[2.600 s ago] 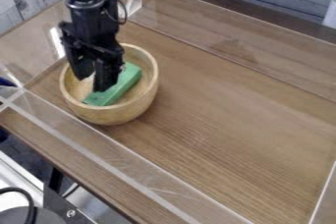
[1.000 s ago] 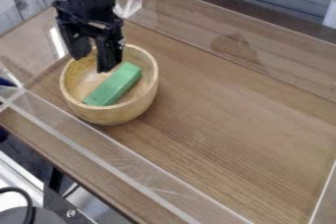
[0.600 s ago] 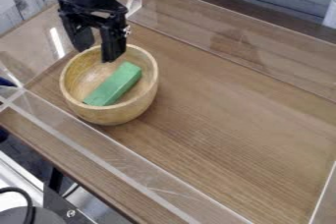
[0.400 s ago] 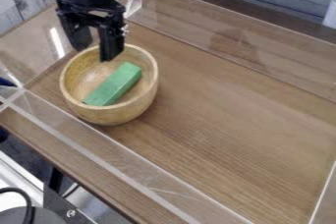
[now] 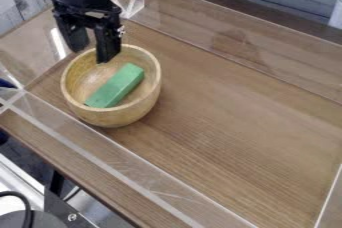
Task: Put the green block in the brown bowl
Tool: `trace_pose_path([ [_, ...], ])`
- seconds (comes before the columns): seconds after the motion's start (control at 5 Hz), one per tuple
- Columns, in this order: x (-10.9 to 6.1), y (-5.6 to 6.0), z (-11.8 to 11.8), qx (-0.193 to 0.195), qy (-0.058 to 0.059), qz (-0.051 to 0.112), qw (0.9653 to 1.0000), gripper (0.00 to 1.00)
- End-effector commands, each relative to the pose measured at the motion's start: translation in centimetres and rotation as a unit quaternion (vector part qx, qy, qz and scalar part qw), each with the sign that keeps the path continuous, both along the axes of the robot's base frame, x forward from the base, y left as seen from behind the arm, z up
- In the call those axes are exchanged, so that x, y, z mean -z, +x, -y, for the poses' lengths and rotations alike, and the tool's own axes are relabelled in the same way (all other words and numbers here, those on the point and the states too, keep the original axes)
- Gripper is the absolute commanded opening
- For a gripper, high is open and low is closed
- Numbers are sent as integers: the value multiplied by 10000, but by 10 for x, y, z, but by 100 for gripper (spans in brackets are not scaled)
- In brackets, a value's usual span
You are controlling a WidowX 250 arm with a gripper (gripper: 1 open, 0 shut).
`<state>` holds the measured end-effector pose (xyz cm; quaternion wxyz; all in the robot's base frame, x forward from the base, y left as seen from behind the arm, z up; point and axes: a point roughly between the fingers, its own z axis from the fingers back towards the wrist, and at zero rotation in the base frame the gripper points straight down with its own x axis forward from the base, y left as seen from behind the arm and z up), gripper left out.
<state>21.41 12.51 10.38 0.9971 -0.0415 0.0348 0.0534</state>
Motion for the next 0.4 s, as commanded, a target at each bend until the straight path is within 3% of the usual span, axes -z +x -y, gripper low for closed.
trace_pose_path([
  [0.0,-5,7,-5,43,172,165,9997,100],
  [0.2,2,6,-2,124,198,86,9997,100],
])
